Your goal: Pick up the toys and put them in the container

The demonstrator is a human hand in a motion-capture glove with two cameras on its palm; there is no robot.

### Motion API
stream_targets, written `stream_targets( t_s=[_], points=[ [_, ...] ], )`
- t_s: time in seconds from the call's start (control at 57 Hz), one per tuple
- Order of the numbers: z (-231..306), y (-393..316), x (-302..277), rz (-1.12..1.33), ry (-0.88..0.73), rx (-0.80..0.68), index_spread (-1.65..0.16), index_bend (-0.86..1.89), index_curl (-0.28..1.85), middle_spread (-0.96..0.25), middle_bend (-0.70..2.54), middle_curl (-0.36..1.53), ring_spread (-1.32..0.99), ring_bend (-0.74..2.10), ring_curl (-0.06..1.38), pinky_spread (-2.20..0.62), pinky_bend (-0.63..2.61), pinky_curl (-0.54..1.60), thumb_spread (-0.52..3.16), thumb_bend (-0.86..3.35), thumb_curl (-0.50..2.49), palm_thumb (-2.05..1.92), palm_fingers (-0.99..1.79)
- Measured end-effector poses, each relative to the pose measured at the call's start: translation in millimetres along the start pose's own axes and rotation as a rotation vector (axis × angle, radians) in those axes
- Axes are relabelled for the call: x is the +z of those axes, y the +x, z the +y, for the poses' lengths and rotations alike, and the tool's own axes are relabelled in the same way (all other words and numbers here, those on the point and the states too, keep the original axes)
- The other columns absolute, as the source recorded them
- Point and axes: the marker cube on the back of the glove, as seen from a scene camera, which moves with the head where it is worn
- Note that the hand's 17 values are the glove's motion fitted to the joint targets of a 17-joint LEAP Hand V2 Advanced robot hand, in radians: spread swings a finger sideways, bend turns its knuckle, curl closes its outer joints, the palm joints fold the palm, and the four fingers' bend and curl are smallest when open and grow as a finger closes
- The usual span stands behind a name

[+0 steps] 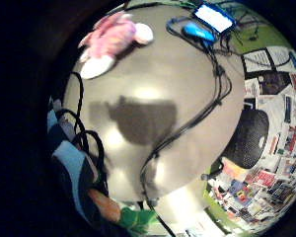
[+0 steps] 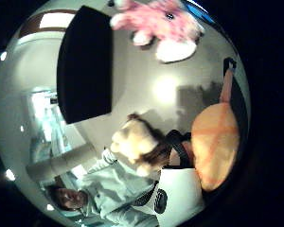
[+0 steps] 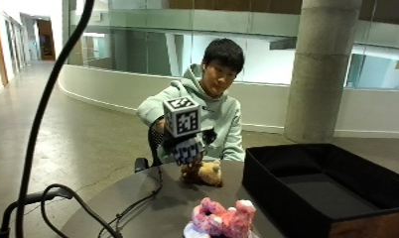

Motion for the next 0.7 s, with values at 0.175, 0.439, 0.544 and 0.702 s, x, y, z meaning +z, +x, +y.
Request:
stream_targets(
  t_s=[0.175, 0.439, 0.544, 0.702],
  points=[
    [4.4, -81.0, -80.0, -0.01, 0.161, -0.139, -0.28, 0.84, 0.53, -0.19, 1.09, 0.67, -0.29, 1.35, 0.59, -0.39, 1.05, 0.52, 0.46, 0.09, 0.72, 0.6, 1.21],
    [-18.8, -230.4, -160.0, -0.288, 0.696, -0.351, -0.28, 0.86, 0.66, -0.18, 1.14, 0.74, -0.29, 1.38, 0.61, -0.39, 1.18, 0.58, 0.32, 0.05, 0.81, 0.59, 1.0],
    [-34.4, -279.1, -163.6, -0.302, 0.771, -0.38, -0.28, 0.75, 0.7, -0.18, 1.08, 0.75, -0.3, 1.39, 0.62, -0.38, 1.19, 0.59, 0.35, 0.04, 0.84, 0.6, 0.83],
    [-61.0, -307.5, -137.3, -0.24, 0.401, -0.416, -0.27, 0.37, 0.65, -0.13, 0.63, 0.63, -0.22, 1.01, 0.54, -0.23, 1.14, 0.58, 0.81, -0.08, 0.75, 0.37, -0.58]
  ],
)
